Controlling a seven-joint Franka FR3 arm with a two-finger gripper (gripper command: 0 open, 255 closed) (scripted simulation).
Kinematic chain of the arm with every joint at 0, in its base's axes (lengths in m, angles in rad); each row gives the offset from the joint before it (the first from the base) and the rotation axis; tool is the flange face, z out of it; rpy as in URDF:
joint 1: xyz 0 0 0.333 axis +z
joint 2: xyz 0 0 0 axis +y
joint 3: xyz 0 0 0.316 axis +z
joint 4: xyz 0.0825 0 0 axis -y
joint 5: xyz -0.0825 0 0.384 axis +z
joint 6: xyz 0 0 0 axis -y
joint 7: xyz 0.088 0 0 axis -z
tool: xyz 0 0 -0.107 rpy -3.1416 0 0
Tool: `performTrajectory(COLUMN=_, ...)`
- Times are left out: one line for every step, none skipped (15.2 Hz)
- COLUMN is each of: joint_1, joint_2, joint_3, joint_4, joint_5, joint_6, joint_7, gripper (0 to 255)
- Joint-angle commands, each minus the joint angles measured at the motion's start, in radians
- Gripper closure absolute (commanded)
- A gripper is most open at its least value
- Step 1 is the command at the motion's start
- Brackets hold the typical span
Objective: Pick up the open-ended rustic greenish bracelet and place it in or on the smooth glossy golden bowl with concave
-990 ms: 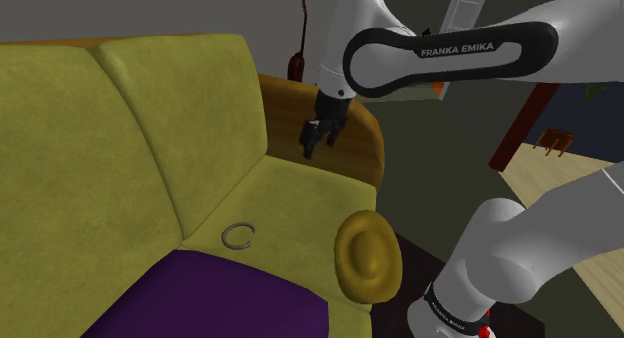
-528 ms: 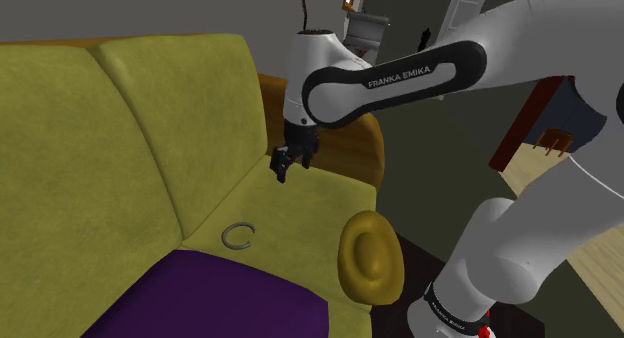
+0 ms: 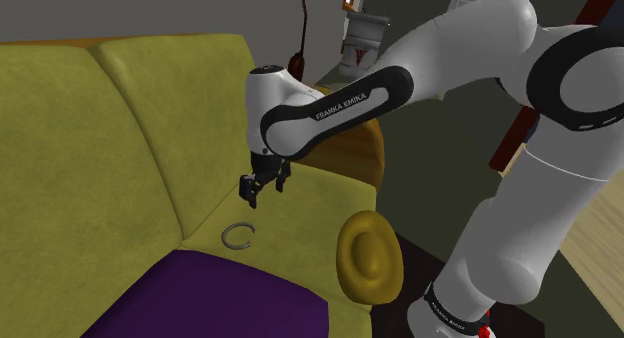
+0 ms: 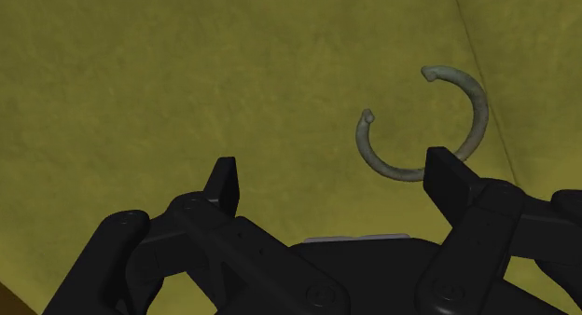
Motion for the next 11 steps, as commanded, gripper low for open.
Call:
performTrajectory(joint_1=0.013, joint_2=0.087, joint_3=0.012, joint_4=0.043, joint_5=-0.024, joint_6=0.022, joint_7=0.043, gripper=0)
performTrajectory(joint_1=0.020, joint_2=0.125, joint_3=0.015, joint_4=0.064, joint_5=-0.034, joint_6=0.028, joint_7=0.060, gripper=0)
performTrajectory(joint_1=0.027, joint_2=0.164, joint_3=0.017, joint_4=0.087, joint_5=-0.045, joint_6=0.034, joint_7=0.077, gripper=0)
performTrajectory(joint_1=0.032, joint_2=0.186, joint_3=0.017, joint_4=0.100, joint_5=-0.051, joint_6=0.036, joint_7=0.086, gripper=0)
performTrajectory(joint_1=0.033, joint_2=0.194, joint_3=0.016, joint_4=0.095, joint_5=-0.054, joint_6=0.049, joint_7=0.088, gripper=0)
performTrajectory(joint_1=0.033, joint_2=0.201, joint_3=0.015, joint_4=0.089, joint_5=-0.057, joint_6=0.061, joint_7=0.091, gripper=0)
performTrajectory(joint_1=0.034, joint_2=0.208, joint_3=0.013, joint_4=0.084, joint_5=-0.061, joint_6=0.073, joint_7=0.093, gripper=0)
performTrajectory(joint_1=0.034, joint_2=0.216, joint_3=0.012, joint_4=0.080, joint_5=-0.065, joint_6=0.085, joint_7=0.096, gripper=0)
performTrajectory(joint_1=0.035, joint_2=0.224, joint_3=0.011, joint_4=0.075, joint_5=-0.069, joint_6=0.097, joint_7=0.098, gripper=0)
performTrajectory(joint_1=0.035, joint_2=0.232, joint_3=0.009, joint_4=0.071, joint_5=-0.073, joint_6=0.109, joint_7=0.101, gripper=0)
performTrajectory(joint_1=0.036, joint_2=0.240, joint_3=0.008, joint_4=0.067, joint_5=-0.077, joint_6=0.121, joint_7=0.104, gripper=0)
